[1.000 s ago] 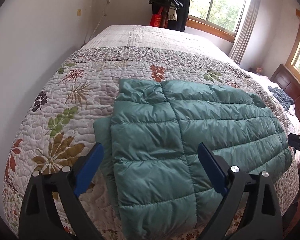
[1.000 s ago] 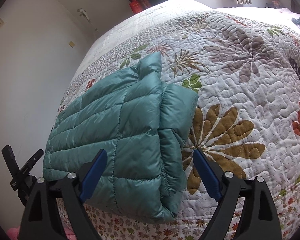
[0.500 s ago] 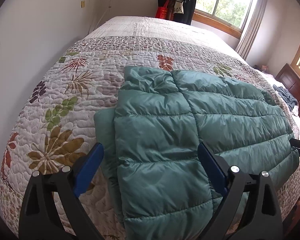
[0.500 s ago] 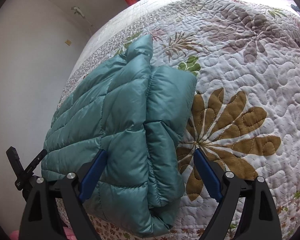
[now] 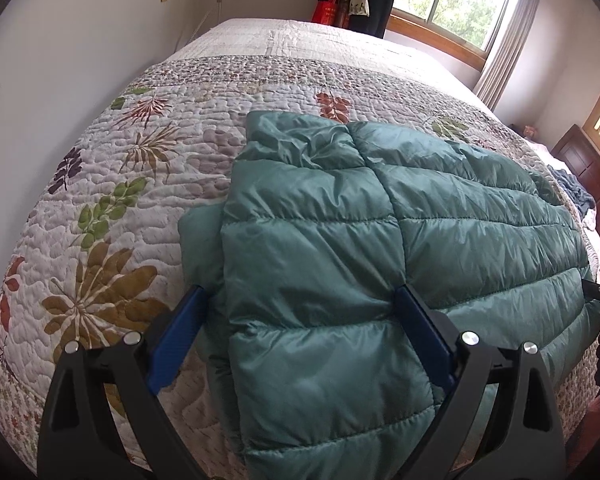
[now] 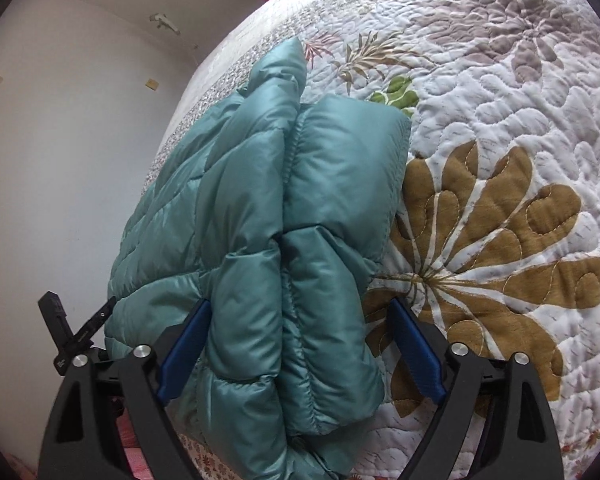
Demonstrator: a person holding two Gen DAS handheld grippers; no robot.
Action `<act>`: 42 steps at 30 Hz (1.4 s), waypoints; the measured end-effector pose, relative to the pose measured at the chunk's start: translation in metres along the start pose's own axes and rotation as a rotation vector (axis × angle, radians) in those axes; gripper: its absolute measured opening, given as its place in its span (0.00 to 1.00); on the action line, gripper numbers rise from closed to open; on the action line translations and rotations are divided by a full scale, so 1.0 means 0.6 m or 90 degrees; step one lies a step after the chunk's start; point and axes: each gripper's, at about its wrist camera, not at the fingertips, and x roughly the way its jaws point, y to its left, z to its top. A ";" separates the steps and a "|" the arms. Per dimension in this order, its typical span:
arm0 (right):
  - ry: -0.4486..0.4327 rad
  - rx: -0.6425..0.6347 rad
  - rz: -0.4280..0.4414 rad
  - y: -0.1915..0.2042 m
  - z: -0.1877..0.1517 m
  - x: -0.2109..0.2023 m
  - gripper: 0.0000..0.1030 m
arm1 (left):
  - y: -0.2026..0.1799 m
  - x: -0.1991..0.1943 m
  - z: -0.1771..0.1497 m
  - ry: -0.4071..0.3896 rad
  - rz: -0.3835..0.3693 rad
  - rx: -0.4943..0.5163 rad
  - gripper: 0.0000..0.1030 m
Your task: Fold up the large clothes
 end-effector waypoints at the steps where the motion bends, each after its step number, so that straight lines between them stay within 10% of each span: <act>1: 0.008 0.004 0.022 -0.004 0.002 0.003 0.68 | 0.001 0.002 0.000 0.002 -0.001 -0.001 0.91; 10: -0.015 -0.036 0.032 0.023 -0.005 -0.016 0.33 | 0.000 0.006 -0.001 0.008 -0.004 -0.004 0.92; 28: -0.019 0.015 0.052 -0.015 -0.023 -0.009 0.30 | 0.003 0.018 -0.001 0.011 -0.024 0.005 0.93; 42: -0.042 -0.098 -0.074 0.139 0.006 -0.069 0.28 | 0.004 0.023 0.000 0.013 -0.030 0.004 0.93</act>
